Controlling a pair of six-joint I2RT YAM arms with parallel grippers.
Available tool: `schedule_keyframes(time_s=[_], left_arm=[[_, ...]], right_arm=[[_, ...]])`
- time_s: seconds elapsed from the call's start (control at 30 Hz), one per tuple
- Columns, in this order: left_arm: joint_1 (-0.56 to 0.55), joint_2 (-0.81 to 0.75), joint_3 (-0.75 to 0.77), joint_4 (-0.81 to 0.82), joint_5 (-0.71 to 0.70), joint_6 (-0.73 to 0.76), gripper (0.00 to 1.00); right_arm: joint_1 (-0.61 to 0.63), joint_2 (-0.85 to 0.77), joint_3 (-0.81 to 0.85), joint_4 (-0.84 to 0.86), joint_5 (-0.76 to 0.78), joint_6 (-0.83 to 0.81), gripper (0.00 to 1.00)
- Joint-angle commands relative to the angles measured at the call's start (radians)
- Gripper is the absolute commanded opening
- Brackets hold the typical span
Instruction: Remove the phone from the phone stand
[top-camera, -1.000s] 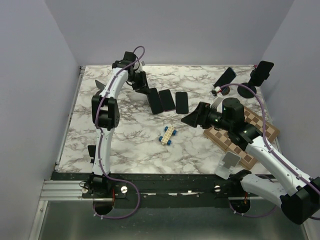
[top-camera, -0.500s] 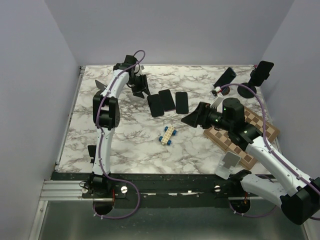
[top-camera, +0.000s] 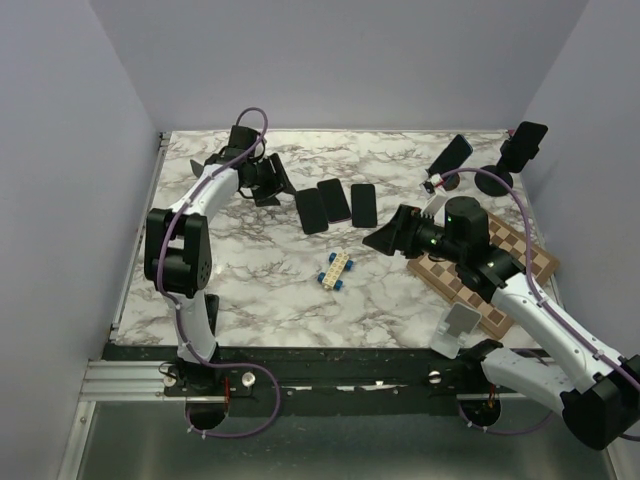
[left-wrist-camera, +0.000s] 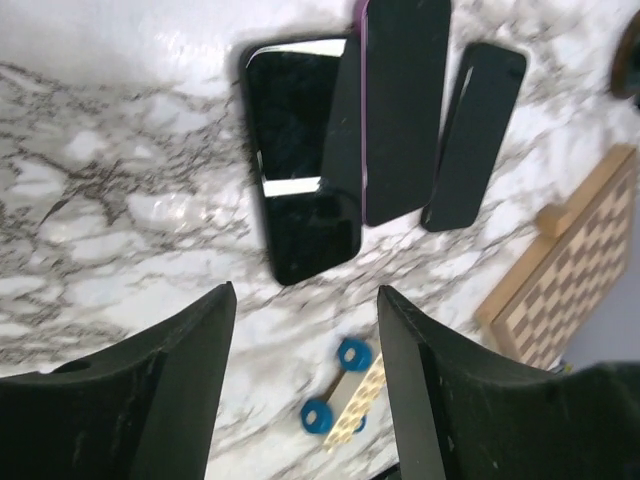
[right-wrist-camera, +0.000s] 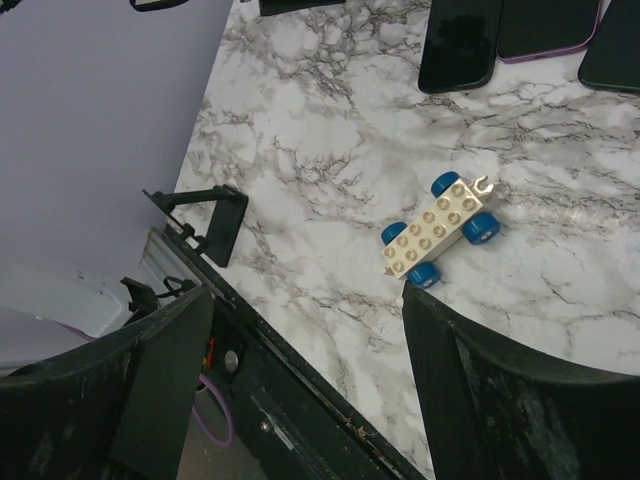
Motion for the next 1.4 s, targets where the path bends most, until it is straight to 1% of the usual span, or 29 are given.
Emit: schedule_keyframes(time_s=[0.0, 0.13, 0.2, 0.23, 0.33, 0.47, 0.6, 0.73, 0.93, 1.1, 1.2, 1.3, 1.37], left_arm=[[-0.003, -0.014, -0.122, 0.287, 0.041, -0.216, 0.67], [-0.009, -0.031, -0.204, 0.396, 0.010, -0.318, 0.70], [-0.013, -0.038, -0.233, 0.433, -0.017, -0.354, 0.74], [-0.015, -0.037, -0.243, 0.444, -0.031, -0.367, 0.75], [-0.019, -0.025, -0.267, 0.499, -0.039, -0.413, 0.80], [-0.021, 0.006, -0.274, 0.513, -0.084, -0.473, 0.80], [-0.023, 0.055, -0.252, 0.534, -0.081, -0.504, 0.80], [-0.031, 0.075, -0.234, 0.542, -0.099, -0.518, 0.79], [-0.066, 0.092, -0.187, 0.522, -0.152, -0.490, 0.79], [-0.078, 0.127, -0.154, 0.554, -0.119, -0.523, 0.80], [-0.083, 0.149, -0.097, 0.505, -0.131, -0.518, 0.81], [-0.088, 0.151, -0.094, 0.538, -0.123, -0.490, 0.81], [-0.096, 0.127, -0.110, 0.561, -0.136, -0.439, 0.81]], right_arm=[[0.000, -0.016, 0.002, 0.003, 0.014, -0.014, 0.84], [0.000, -0.035, 0.014, -0.013, 0.028, -0.017, 0.84], [0.000, -0.046, 0.016, -0.018, 0.033, -0.016, 0.84], [0.000, -0.051, 0.016, -0.018, 0.035, -0.017, 0.84], [0.000, -0.055, 0.021, -0.021, 0.040, -0.017, 0.85], [0.000, -0.053, 0.039, -0.034, 0.035, -0.019, 0.84], [0.000, -0.069, 0.048, -0.051, 0.042, -0.021, 0.85], [-0.001, -0.088, 0.051, -0.067, 0.064, -0.023, 0.85], [0.000, -0.085, 0.047, -0.064, 0.063, -0.019, 0.85], [0.000, -0.082, 0.051, -0.061, 0.056, -0.014, 0.85], [0.000, -0.086, 0.063, -0.068, 0.057, -0.014, 0.85], [0.000, -0.090, 0.063, -0.073, 0.062, -0.016, 0.85], [0.000, -0.089, 0.058, -0.075, 0.066, -0.019, 0.85]])
